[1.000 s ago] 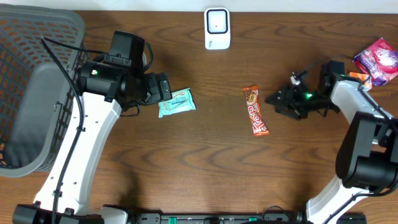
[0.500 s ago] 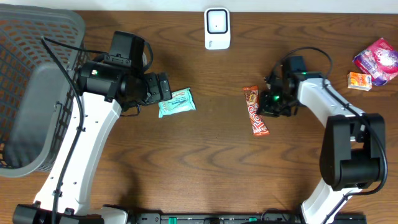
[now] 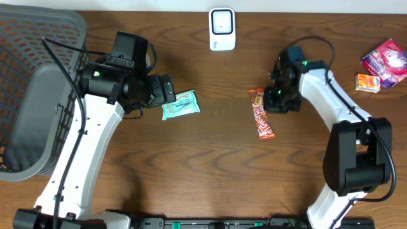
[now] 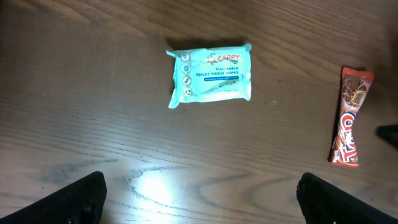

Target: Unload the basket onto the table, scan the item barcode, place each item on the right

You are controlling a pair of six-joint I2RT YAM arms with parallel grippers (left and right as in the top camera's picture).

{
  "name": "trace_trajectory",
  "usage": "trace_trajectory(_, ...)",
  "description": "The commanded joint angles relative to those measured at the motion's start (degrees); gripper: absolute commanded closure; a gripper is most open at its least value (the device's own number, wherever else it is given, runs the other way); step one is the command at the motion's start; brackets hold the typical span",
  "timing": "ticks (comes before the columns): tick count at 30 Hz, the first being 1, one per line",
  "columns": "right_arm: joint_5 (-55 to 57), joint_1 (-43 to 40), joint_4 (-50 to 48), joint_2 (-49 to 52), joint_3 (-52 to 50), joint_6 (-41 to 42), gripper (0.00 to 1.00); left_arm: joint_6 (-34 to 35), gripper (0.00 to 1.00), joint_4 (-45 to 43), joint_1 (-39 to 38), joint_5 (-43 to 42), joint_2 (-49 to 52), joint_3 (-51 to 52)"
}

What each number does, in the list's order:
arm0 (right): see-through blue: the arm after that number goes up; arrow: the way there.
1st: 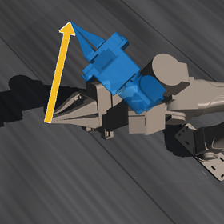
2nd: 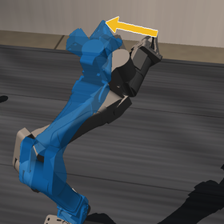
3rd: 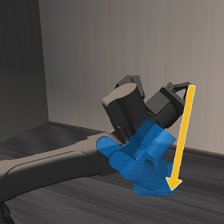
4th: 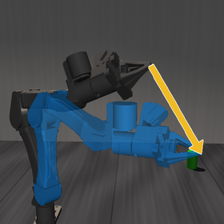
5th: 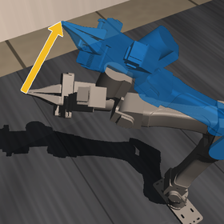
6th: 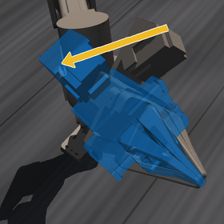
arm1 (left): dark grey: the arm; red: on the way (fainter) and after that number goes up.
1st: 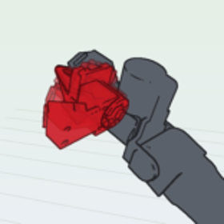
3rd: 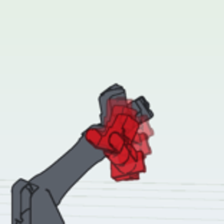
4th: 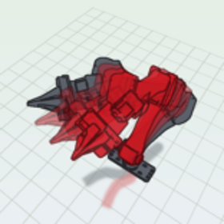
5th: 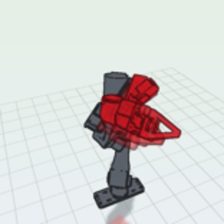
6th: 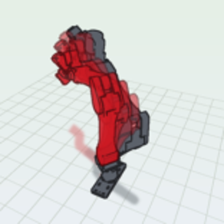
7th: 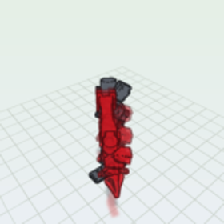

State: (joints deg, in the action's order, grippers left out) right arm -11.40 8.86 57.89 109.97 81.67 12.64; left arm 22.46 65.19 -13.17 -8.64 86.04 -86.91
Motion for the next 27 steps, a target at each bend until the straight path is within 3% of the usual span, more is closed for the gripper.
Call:
trace_trajectory(1,0.8,2.1,1.1,-0.6,3.4,0.6,0.99,-0.2,0.02,0.1,0.1,0.6,0.0,-0.3)
trace_trajectory(12,1.1,6.1,-3.7,0.0,-0.6,1.9,0.99,-0.2,0.02,0.1,0.1,0.6,0.0,-0.3)
trace_trajectory(17,8.7,6.5,-7.0,0.0,-4.9,5.8,0.99,-0.2,0.02,0.1,0.1,0.6,0.0,-0.3)
trace_trajectory(24,11.0,6.4,-8.0,0.0,-5.7,5.9,0.99,-0.2,0.02,0.1,0.1,0.6,0.0,-0.3)
trace_trajectory(27,17.7,6.4,-6.8,0.0,-5.7,9.9,0.99,-0.2,0.02,0.1,0.1,0.6,0.0,-0.3)
